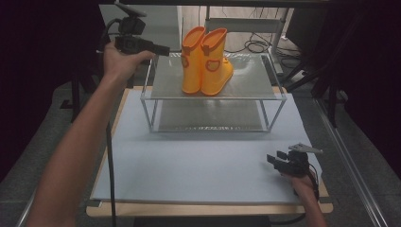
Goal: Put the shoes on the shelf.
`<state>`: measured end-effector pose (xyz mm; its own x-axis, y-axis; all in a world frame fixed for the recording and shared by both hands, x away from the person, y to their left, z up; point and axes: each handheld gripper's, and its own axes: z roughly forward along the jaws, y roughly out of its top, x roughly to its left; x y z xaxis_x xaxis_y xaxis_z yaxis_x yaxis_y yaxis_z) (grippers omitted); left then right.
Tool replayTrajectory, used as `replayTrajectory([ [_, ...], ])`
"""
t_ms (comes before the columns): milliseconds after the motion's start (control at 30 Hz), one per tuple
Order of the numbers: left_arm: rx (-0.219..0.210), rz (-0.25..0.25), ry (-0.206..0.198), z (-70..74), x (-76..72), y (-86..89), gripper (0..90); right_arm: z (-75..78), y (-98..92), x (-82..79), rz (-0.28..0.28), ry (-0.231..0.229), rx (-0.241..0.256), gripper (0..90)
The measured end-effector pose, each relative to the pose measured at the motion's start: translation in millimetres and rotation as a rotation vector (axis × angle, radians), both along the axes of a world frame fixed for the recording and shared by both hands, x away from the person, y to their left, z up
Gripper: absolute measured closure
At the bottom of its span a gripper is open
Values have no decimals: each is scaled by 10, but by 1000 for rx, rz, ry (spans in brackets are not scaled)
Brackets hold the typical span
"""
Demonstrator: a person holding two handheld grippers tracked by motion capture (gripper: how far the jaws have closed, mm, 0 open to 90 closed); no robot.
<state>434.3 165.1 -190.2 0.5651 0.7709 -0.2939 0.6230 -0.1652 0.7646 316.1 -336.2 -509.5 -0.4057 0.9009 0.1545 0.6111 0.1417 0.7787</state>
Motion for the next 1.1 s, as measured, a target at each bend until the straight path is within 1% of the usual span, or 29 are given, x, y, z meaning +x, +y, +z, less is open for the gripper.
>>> replayTrajectory([
  [100,18,12,13,-155,26,25,900,-5,7,6,4,3,-7,463],
  [133,16,17,22,-219,47,35,900,-6,9,7,5,8,-7,463],
  [167,12,22,36,-304,80,44,900,-9,13,9,6,8,-6,463],
  [200,13,25,41,-357,101,47,900,-14,15,14,7,6,-10,463],
  [300,23,31,73,-579,199,42,900,-20,17,21,9,8,-13,463],
  [400,14,31,87,-729,274,21,900,-24,13,25,7,6,-19,463],
  [433,23,24,88,-771,300,15,900,-26,11,27,5,5,-20,463],
  [533,23,19,103,-890,367,-14,900,-35,8,33,3,5,-20,463],
  [600,37,17,114,-988,420,-33,900,-41,7,36,2,8,-20,463],
  [667,38,25,131,-1075,460,-58,900,-43,7,40,3,9,-22,462],
  [767,37,30,146,-1177,504,-103,900,-46,4,41,2,11,-22,463],
  [833,38,32,148,-1224,527,-143,900,-47,2,40,1,11,-22,463],
  [900,38,31,153,-1257,543,-184,900,-48,8,37,3,8,-26,462],
  [1000,49,26,162,-1302,577,-252,900,-49,22,33,3,9,-32,462],
  [1100,39,36,170,-1343,614,-297,900,-53,26,32,4,8,-38,462],
])
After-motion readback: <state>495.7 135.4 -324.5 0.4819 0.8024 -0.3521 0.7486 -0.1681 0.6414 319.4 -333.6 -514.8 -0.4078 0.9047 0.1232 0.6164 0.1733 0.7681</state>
